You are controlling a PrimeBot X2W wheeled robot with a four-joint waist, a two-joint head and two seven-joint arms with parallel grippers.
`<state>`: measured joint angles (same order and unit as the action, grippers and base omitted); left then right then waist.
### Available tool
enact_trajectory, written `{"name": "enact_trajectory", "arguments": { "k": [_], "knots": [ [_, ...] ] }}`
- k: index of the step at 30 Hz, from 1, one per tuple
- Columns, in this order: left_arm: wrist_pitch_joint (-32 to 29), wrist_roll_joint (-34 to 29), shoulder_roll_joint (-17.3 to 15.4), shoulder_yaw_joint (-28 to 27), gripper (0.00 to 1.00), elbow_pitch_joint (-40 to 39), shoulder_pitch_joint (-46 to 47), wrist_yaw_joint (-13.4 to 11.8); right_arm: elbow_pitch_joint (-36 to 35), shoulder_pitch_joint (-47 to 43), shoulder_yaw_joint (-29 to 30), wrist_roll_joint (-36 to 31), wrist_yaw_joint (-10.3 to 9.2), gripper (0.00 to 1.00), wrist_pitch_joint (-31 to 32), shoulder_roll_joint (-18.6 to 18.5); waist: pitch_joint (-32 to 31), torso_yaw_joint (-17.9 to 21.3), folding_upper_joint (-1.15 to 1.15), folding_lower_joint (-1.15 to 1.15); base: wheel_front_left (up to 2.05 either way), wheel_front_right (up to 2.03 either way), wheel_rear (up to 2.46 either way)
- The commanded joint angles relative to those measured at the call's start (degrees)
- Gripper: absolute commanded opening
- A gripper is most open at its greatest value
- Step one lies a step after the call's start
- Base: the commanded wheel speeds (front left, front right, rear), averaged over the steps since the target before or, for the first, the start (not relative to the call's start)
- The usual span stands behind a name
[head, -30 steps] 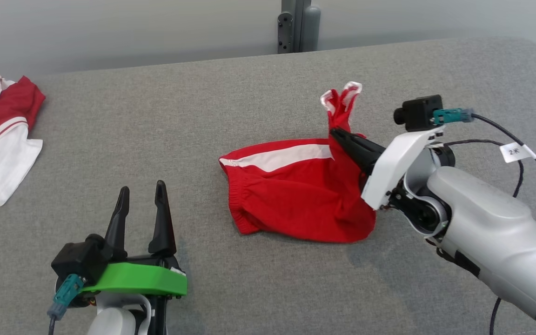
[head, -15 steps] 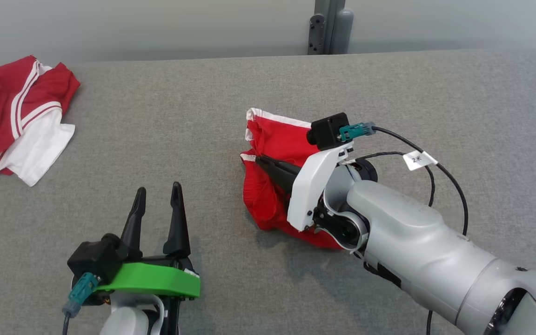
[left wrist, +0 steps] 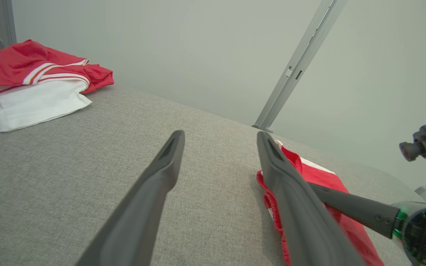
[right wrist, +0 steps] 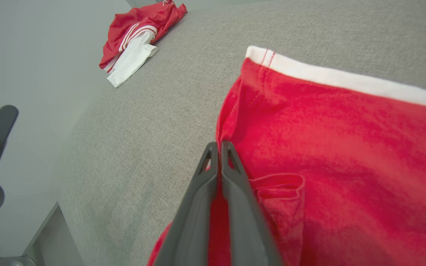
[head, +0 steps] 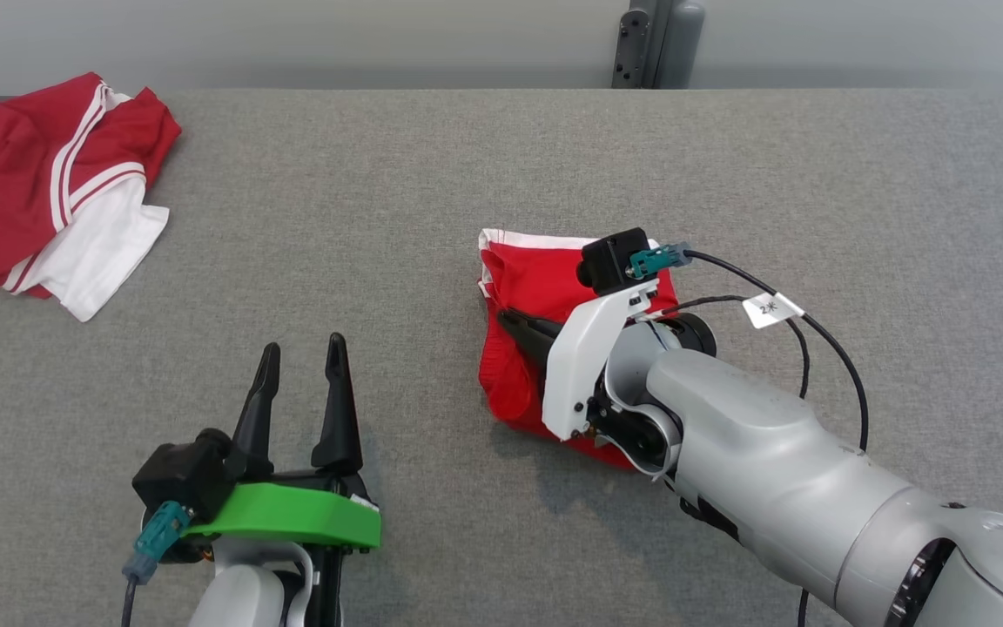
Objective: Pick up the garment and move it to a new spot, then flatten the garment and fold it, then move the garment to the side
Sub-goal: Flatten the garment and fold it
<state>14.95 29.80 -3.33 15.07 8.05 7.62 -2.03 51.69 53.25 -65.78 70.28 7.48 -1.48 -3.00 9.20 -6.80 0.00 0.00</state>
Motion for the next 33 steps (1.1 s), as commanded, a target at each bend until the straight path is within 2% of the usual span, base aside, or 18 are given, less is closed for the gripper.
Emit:
{"name": "enact_trajectory", "arguments": {
  "k": [1,8,14,20,26,30,31,32,33],
  "knots": [
    [0.22,0.44,-0.02,-0.11,1.00,0.16,0.90,0.20,-0.66,0.14,-0.30,0.44,0.02,1.00,-0.61,0.03,0.07,0.28,0.00,0.00,0.00,0.00,0.00],
    [0.25,-0.15,0.08,-0.17,1.00,0.21,1.02,0.43,-4.16,1.22,0.29,2.16,0.02,1.00,-4.24,0.04,-0.05,2.02,0.00,0.00,0.00,0.00,0.00],
    [0.25,-0.79,0.12,0.12,1.00,-0.26,0.92,0.57,-4.39,1.97,2.57,2.12,0.02,1.00,-10.47,-2.71,-0.30,3.64,0.00,0.00,0.00,0.00,0.00],
    [0.26,-1.32,0.13,0.26,1.00,-0.70,0.74,0.48,-3.71,1.34,5.06,-2.30,0.02,1.00,-13.67,-5.66,-0.41,4.80,0.00,0.00,0.00,0.00,0.00],
    [0.27,-1.43,0.02,0.31,1.00,-1.19,0.40,0.38,-5.81,-3.12,12.66,-7.79,0.02,1.00,-13.71,-6.81,-0.26,5.14,0.00,0.00,0.00,0.00,0.00],
    [0.27,-1.55,-0.21,0.37,1.00,-1.56,0.13,0.23,-6.84,-6.10,16.60,-15.51,0.02,1.00,-13.71,-7.37,-0.01,5.16,0.00,0.00,0.00,0.00,0.00],
    [0.27,-1.50,-0.23,0.36,1.00,-1.63,0.12,0.19,-6.84,-7.13,17.27,-17.41,0.02,0.93,-13.72,-7.13,0.08,5.12,0.00,0.00,0.00,0.00,0.00],
    [0.27,-1.46,-0.24,0.39,1.00,-1.66,0.14,0.18,-6.78,-8.14,17.92,-19.00,0.02,0.49,-13.72,-6.74,0.17,4.99,0.00,0.00,0.00,0.00,0.00],
    [0.26,-1.41,-0.24,0.45,1.00,-1.72,0.21,0.21,-6.44,-9.02,18.22,-20.52,0.02,0.34,-13.72,-6.22,0.29,4.80,0.00,0.00,0.00,0.00,0.00]
  ]
}}
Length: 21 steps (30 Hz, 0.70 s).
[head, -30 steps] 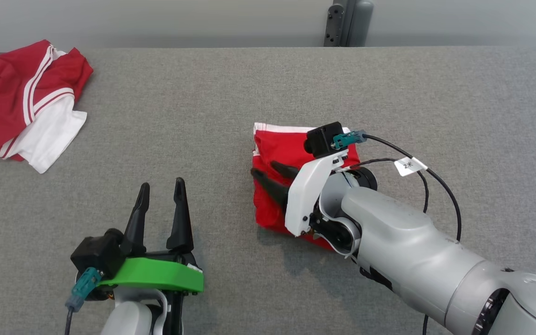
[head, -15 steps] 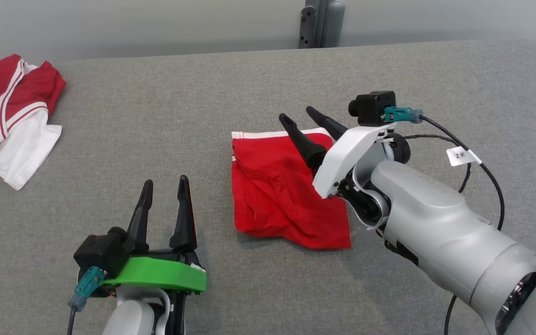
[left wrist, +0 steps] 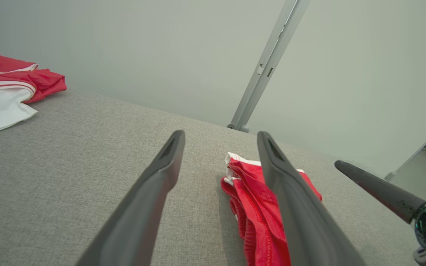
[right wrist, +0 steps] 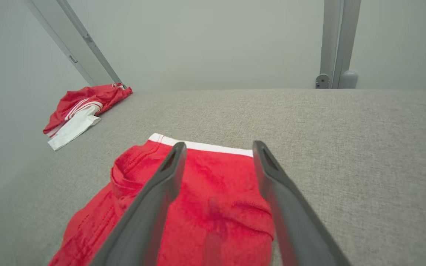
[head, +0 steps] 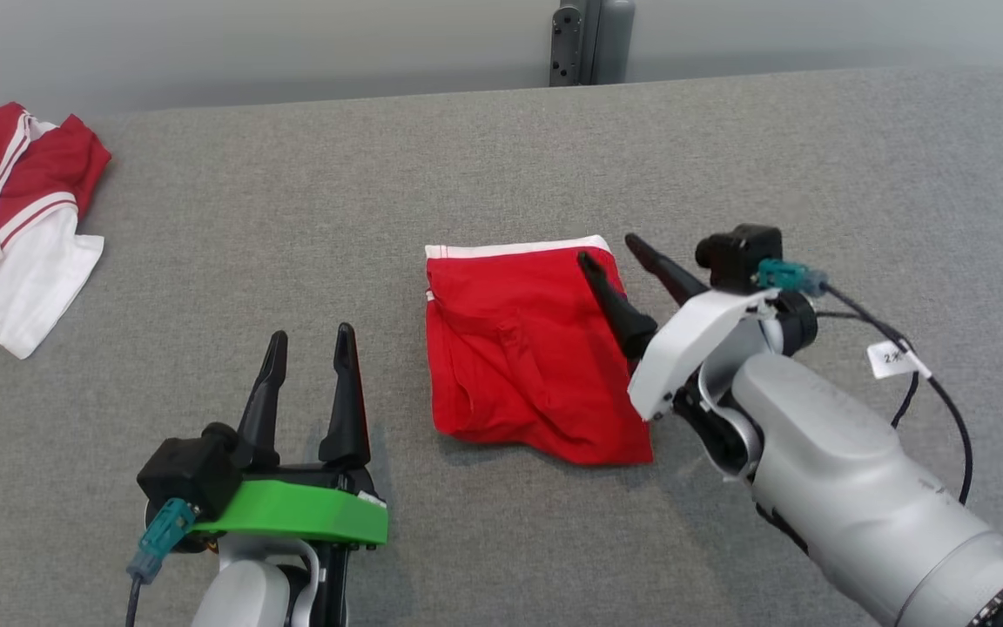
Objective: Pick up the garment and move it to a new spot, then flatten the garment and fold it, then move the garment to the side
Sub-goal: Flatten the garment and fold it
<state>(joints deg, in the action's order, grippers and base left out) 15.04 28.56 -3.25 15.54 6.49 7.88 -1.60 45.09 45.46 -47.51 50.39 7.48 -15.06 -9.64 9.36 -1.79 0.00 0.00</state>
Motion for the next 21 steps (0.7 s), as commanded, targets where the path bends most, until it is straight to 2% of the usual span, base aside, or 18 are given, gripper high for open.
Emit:
{"name": "enact_trajectory", "arguments": {
  "k": [1,2,12,21],
  "knots": [
    [0.17,-0.12,-0.31,0.04,1.00,-0.17,0.02,-0.21,0.53,-1.85,0.26,-1.80,0.02,0.15,-0.14,0.85,0.26,-0.44,0.00,0.00,0.00,0.00,0.00],
    [0.15,-0.09,-0.31,0.12,1.00,-0.17,0.13,-0.20,1.05,-2.40,0.41,-2.93,0.02,0.00,-0.14,1.22,0.39,-0.72,0.00,0.00,0.00,0.00,0.00],
    [0.13,0.36,-0.21,0.41,1.00,0.21,1.25,-0.20,7.22,-4.51,-1.57,-6.33,0.02,0.00,-0.15,4.38,1.47,-5.08,0.00,0.00,0.00,0.00,0.00],
    [0.16,0.41,-0.09,0.29,1.00,-0.16,0.95,-0.27,2.45,-5.79,-7.16,-7.52,0.02,0.00,-0.15,4.53,1.23,-7.77,0.00,0.00,0.00,0.00,0.00]
  ]
}}
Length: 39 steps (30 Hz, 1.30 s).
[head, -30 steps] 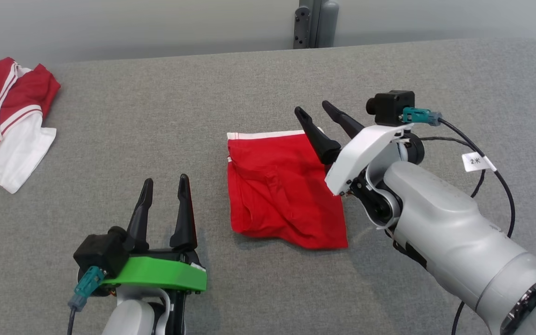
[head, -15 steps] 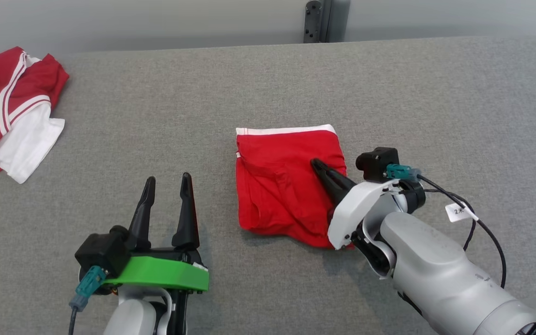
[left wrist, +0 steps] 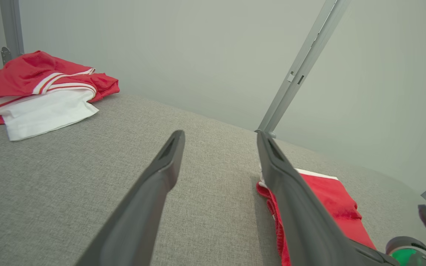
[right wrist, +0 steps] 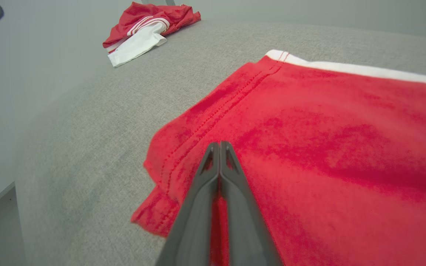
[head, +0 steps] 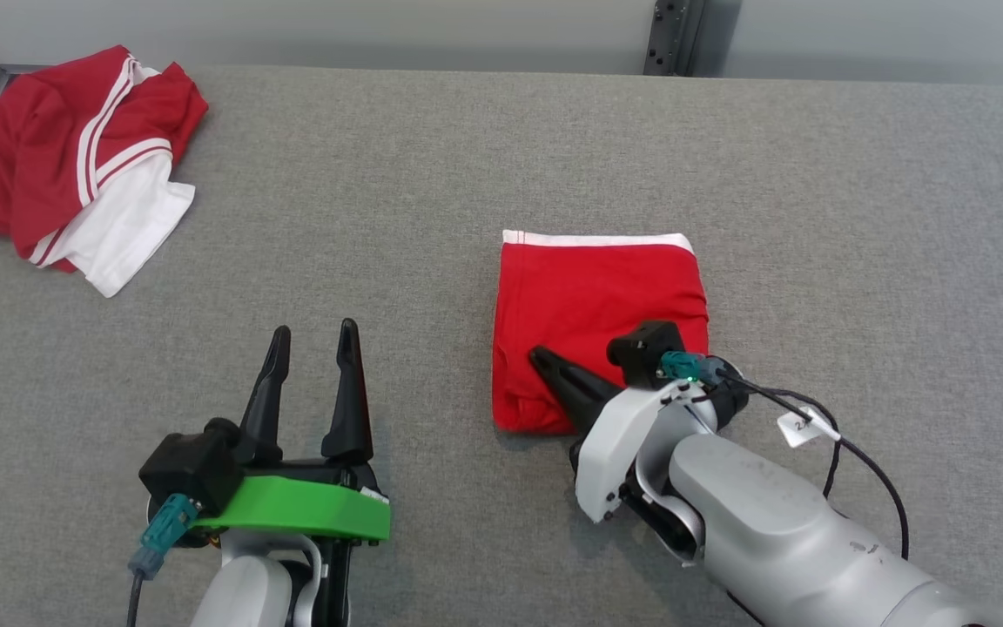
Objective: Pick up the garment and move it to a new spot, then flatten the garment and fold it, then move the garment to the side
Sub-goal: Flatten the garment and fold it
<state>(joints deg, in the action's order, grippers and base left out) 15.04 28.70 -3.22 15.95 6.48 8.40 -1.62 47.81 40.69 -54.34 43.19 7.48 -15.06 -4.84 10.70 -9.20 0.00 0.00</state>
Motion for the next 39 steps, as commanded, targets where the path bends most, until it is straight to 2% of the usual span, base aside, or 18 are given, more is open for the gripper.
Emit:
{"name": "enact_trajectory", "arguments": {
  "k": [1,7,15,20,24,26,28,29,30,34,39],
  "knots": [
    [0.16,0.21,-0.10,-0.13,1.00,-0.22,0.34,-0.25,-0.94,-1.32,-1.20,-0.41,0.01,0.00,-0.15,-0.26,-0.18,-0.50,0.00,0.00,0.00,0.00,0.00],
    [0.17,0.00,-0.03,-0.18,1.00,-0.39,-0.20,-0.33,-0.53,-2.75,-6.29,0.76,0.01,0.00,-0.16,-0.01,-0.41,-0.96,0.00,0.00,0.00,0.00,0.00],
    [0.18,-0.15,0.03,-0.68,1.00,-0.46,-0.86,-0.41,-0.54,-2.77,-7.69,0.05,0.01,0.00,-0.16,0.35,-0.92,-0.50,0.00,0.00,0.00,0.00,0.00],
    [0.17,-0.50,-0.19,-1.24,1.00,-0.77,-1.63,-0.39,-6.54,-2.89,-5.14,-3.31,0.01,0.00,-0.16,-0.68,-2.05,0.71,0.00,0.00,0.00,0.00,0.00],
    [0.17,-0.77,-0.55,-1.94,1.00,-1.14,-2.47,-0.29,-12.86,-5.61,1.61,-6.91,0.01,0.00,-0.16,-1.75,-3.40,2.18,0.00,0.00,0.00,0.00,0.00],
    [0.14,-1.03,-0.68,-2.01,1.00,-1.22,-2.74,-0.12,-15.78,-7.06,6.94,-9.23,0.00,0.18,-0.16,-2.41,-4.12,3.06,0.00,0.00,0.00,0.00,0.00],
    [0.11,-1.35,-0.74,-2.13,1.00,-1.24,-2.99,-0.05,-18.23,-9.50,12.65,-11.96,0.01,0.62,-0.16,-2.79,-4.91,3.96,0.00,0.00,0.00,0.00,0.00],
    [0.10,-1.42,-0.75,-2.27,1.00,-1.23,-3.15,-0.15,-19.27,-10.70,15.18,-13.25,0.01,0.90,-0.15,-2.76,-5.24,4.37,0.00,0.00,0.00,0.00,0.00],
    [0.10,-1.55,-0.75,-2.35,1.00,-1.15,-3.43,-0.28,-20.42,-12.11,17.70,-14.76,0.01,1.00,-0.16,-2.67,-5.63,4.86,0.00,0.00,0.00,0.00,0.00],
    [0.11,-1.63,-0.66,-3.01,1.00,-0.92,-4.41,-0.68,-25.06,-17.92,28.97,-20.78,0.01,1.00,-0.16,-1.66,-6.97,6.94,0.00,0.00,0.00,0.00,0.00],
    [0.11,-3.11,-1.07,-3.60,1.00,-1.04,-5.71,-1.08,-30.28,-24.49,39.65,-26.70,0.01,1.00,-0.16,-0.23,-7.90,9.24,0.00,0.00,0.00,0.00,0.00]
  ]
}}
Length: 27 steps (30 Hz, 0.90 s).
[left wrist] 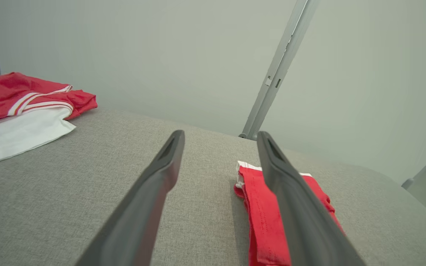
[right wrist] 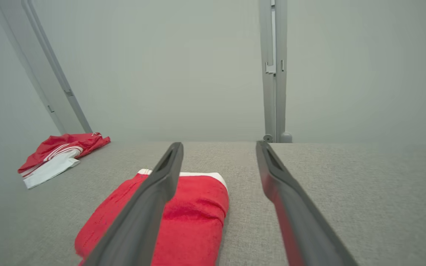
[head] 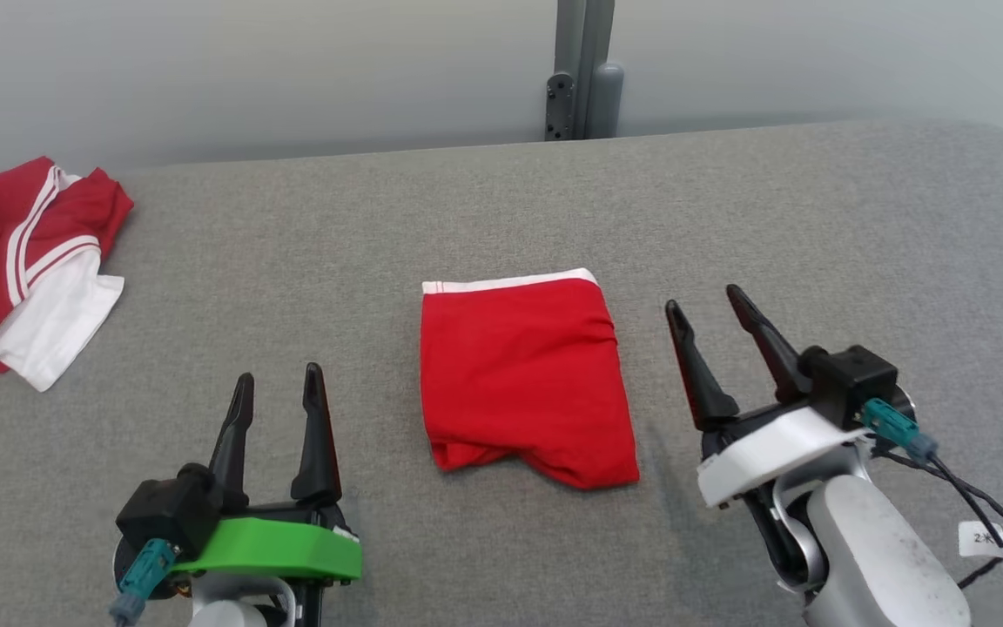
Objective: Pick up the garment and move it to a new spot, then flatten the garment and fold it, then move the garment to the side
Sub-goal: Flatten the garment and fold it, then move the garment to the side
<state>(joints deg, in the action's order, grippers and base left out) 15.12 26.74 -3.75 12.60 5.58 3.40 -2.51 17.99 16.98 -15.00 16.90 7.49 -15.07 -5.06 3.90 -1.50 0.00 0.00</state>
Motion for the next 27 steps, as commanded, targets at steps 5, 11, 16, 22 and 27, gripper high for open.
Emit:
{"name": "enact_trajectory", "arguments": {
  "k": [5,11,16,22,27],
  "knots": [
    [0.02,-2.94,-0.48,-1.00,1.00,-0.44,-2.27,-0.82,-5.23,-5.75,7.80,-4.58,0.00,1.00,-0.15,1.24,-1.53,3.01,0.00,0.00,0.00,0.00,0.00],
    [0.02,-4.94,-0.34,-2.52,1.00,-0.64,-4.23,-0.70,-8.93,-10.09,12.74,-6.05,0.00,1.00,-0.15,2.05,-1.73,3.73,0.00,0.00,0.00,0.00,0.00],
    [0.02,-6.52,-0.18,-4.12,1.00,-0.39,-5.39,-0.52,-9.73,-11.60,11.89,-4.06,0.00,1.00,-0.15,2.13,-1.69,3.86,0.00,0.00,0.00,0.00,0.00],
    [0.02,-7.19,0.14,-4.94,1.00,0.55,-5.32,0.39,-9.34,-11.58,11.80,-3.47,0.00,1.00,-0.15,2.13,-1.81,3.36,0.00,0.00,0.00,0.00,0.00],
    [0.02,-7.60,0.39,-5.06,1.00,1.12,-5.10,0.78,-9.15,-11.36,11.72,-3.39,0.00,1.00,-0.15,2.14,-1.98,2.95,0.00,0.00,0.00,0.00,0.00]
  ]
}}
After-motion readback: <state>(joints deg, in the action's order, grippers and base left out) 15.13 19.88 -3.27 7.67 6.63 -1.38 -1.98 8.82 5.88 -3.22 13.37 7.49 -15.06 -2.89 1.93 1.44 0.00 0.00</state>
